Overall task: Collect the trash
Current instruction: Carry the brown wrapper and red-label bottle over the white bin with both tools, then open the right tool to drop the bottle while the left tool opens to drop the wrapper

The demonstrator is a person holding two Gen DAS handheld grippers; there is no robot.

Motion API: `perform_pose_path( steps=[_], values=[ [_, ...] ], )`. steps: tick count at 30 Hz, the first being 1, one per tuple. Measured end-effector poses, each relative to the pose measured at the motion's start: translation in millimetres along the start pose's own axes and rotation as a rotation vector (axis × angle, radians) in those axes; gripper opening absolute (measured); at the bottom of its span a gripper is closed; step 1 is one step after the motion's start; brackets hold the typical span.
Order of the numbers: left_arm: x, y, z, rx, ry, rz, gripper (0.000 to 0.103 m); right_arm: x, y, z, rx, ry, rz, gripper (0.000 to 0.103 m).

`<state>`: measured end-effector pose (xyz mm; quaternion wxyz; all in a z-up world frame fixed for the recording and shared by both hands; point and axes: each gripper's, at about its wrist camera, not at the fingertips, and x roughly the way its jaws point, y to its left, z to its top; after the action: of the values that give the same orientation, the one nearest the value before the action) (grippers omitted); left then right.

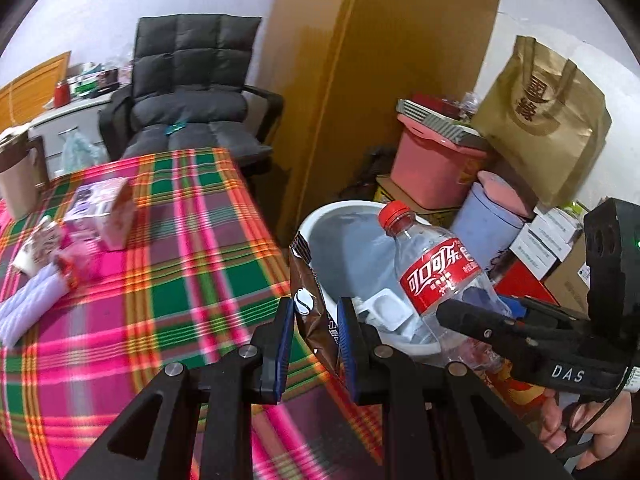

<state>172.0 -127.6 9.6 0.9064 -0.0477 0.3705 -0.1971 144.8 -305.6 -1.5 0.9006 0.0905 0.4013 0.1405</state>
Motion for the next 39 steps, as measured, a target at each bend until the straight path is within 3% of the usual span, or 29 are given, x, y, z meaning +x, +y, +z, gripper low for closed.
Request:
perform_pose_path(
  steps=[12,23,26,28,34,39],
  values=[
    [46.8,-31.5,13.2,0.042,0.043,-0.084,0.022,-3.5,-31.2,-0.3,0.044,0.002,-0.064,0.063],
    [81.6,-34.5,12.3,0.040,0.094,-0.090,0.023,8.7,-45.1,3.1,0.047,0.047,-0.101,0.064],
    [84.3,-35.2,12.3,0.044,0.088,-0.093,0.023,12.2,-45.6,4.5,0.038,0.053,-0.120,0.064],
    [83.6,-35.3,12.9,0.044,0.079,-0.098,0.030,12.8,-45.7,4.9,0.035,0.048,-0.125,0.064],
    [79.5,-34.3,15.4,0.042,0.059,-0.100,0.038,8.5,-46.1,7.1,0.037,0.019,-0.120,0.064],
    [70.8,-33.5,15.3,0.043,0.043,-0.095,0.038,6.7,-42.5,6.1,0.030,0.012,-0.120,0.064]
  ],
)
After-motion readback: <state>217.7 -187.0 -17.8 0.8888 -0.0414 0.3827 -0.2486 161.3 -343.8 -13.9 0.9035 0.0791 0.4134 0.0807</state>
